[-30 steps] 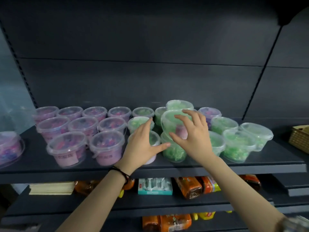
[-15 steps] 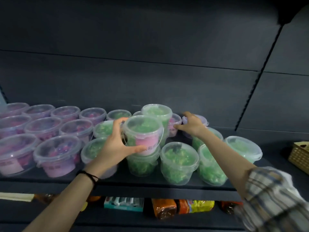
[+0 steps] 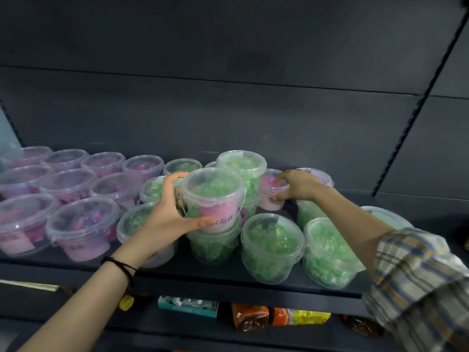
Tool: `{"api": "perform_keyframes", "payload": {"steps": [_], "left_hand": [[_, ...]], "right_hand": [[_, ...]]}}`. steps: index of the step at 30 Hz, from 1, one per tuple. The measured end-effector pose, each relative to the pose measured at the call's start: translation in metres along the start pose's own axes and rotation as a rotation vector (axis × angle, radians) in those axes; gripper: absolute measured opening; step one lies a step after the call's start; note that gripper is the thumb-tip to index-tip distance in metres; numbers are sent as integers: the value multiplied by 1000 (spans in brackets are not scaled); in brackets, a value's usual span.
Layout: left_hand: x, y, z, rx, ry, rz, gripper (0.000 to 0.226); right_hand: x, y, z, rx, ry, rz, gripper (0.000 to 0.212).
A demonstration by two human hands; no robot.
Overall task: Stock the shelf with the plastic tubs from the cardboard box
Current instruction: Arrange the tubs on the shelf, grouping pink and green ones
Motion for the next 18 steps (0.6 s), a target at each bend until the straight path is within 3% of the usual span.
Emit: {"api": "perform_keyframes", "payload": {"steps": [4,6,9,11,14,18], "left_hand": [[1,0,1,-9,-4,-18,98],[1,1,2,-11,-4,-28,98],[1,1,3,-14,5,-27,97],[1,1,3,-13,11,-23,98],[1,0,2,-15,18,-20,99],[1,-2,4,-13,25,-23,98]], "right_hand": [[-4,-8,11,-42,92,-25,55],[-3,-7,15,-24,151,-43,65],[3,-2,13,-1,110,-116,103],[8,1,12,34,130,-173,116],[10,7,11,49,101,-207,117],[7,6,9,80,87,-88,105]]}}
Point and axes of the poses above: each hand's wrist, its own y-axis towards the middle knuckle, its own x-axis out of the palm, z = x × y, the point moved 4 cm from there along y, towards the middle knuckle, and after that the axes turned 9 degrees about -x, right-handed, at the moved point
